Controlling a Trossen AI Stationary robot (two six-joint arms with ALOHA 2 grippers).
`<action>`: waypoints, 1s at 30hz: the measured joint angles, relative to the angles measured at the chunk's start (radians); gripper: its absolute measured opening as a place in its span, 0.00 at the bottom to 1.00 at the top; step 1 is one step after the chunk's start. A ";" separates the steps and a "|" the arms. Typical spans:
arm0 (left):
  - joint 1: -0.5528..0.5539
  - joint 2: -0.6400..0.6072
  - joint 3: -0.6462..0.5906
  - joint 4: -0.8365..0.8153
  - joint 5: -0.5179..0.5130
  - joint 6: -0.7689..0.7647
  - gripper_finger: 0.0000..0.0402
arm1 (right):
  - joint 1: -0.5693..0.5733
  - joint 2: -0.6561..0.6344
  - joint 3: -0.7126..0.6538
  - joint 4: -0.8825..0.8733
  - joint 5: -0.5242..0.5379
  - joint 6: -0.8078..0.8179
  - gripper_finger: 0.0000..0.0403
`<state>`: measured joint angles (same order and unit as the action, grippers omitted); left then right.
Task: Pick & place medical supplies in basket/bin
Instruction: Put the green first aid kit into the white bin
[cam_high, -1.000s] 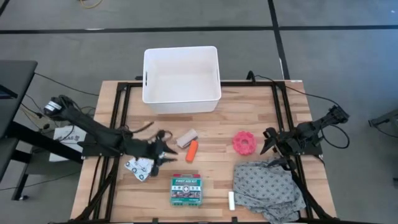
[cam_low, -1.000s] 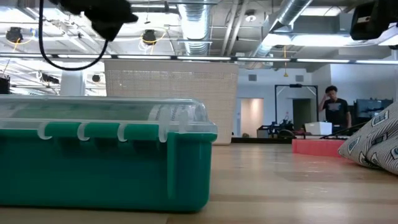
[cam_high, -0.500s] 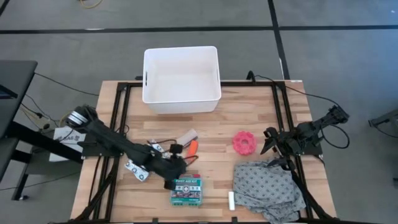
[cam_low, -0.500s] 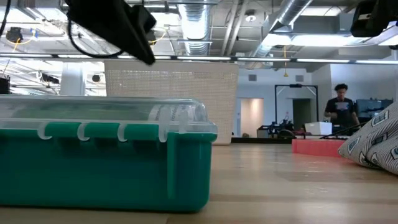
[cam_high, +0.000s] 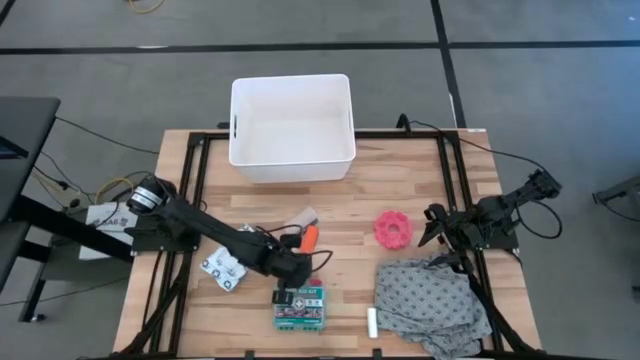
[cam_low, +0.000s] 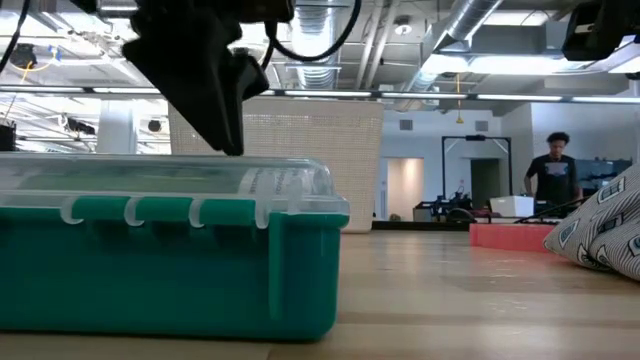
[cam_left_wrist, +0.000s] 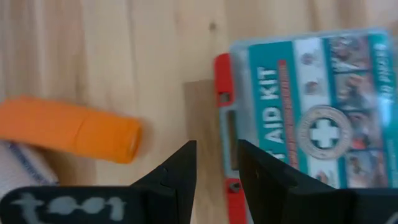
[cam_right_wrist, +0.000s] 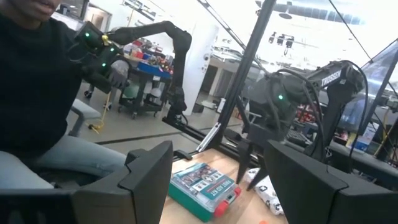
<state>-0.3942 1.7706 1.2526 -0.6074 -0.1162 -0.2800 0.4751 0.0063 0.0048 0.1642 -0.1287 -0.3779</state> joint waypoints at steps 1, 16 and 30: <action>0.004 0.000 0.000 -0.005 0.002 -0.011 0.26 | 0.000 0.000 0.000 0.001 0.000 0.000 0.62; 0.006 0.020 -0.046 0.067 0.050 -0.038 0.26 | 0.000 0.000 0.000 0.022 0.000 0.003 0.62; 0.015 0.033 -0.060 0.083 0.052 -0.033 0.26 | 0.000 0.007 0.052 0.232 0.124 0.251 0.62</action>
<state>-0.3794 1.8034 1.1923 -0.5247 -0.0639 -0.3126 0.4751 0.0130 0.0571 0.3966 -0.0049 -0.1267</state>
